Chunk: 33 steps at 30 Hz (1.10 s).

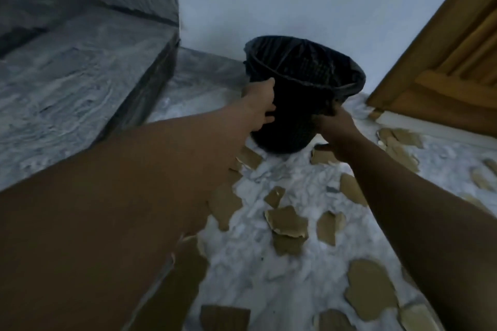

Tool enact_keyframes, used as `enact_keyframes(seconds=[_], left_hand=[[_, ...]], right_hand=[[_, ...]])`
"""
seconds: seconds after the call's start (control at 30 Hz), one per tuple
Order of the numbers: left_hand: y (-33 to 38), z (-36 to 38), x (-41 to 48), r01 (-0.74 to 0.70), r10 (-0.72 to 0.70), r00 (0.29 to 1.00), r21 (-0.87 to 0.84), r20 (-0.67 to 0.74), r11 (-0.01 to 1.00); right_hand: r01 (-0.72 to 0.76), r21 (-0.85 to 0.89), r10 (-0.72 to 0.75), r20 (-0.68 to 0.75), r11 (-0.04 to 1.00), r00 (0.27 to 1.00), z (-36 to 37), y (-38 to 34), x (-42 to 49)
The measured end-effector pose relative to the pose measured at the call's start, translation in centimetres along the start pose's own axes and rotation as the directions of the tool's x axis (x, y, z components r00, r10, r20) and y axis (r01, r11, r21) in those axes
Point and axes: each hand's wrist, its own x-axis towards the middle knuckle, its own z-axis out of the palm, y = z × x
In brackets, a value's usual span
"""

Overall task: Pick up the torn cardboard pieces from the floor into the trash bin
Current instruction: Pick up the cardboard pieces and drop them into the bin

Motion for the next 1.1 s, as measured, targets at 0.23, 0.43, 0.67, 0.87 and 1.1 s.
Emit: enact_keyframes(seconds=[0.23, 0.43, 0.67, 0.87, 1.1], left_hand=[[-1.4, -6.8, 0.9, 0.064, -0.063, 0.998, 0.406, -0.014, 0.912], [-1.6, -11.3, -0.9, -0.171, -0.113, 0.98, 0.985, 0.166, -0.031], [-2.6, -12.3, -5.6, -0.192, -0.072, 0.981, 0.906, 0.178, -0.377], [-14.8, -15.4, -11.7, 0.01, -0.028, 1.0, 0.994, -0.013, -0.105], [-20.3, -16.9, -16.3, 0.296, 0.022, 0.954, 0.953, -0.298, 0.064]], right_hand=[[0.035, -0.116, -0.037, -0.012, 0.993, 0.999, 2.4, 0.8, -1.2], [0.066, -0.171, -0.059, 0.05, 0.983, 0.997, 2.0, 3.4, -2.1], [0.241, -0.565, 0.019, 0.414, 0.789, 0.91, 3.8, 9.6, -3.1], [0.249, -0.692, 0.181, 0.486, 0.678, 0.855, 4.2, 18.0, -4.0], [0.327, -0.801, -0.014, 0.371, 0.501, 0.929, 4.0, 21.0, -8.5]])
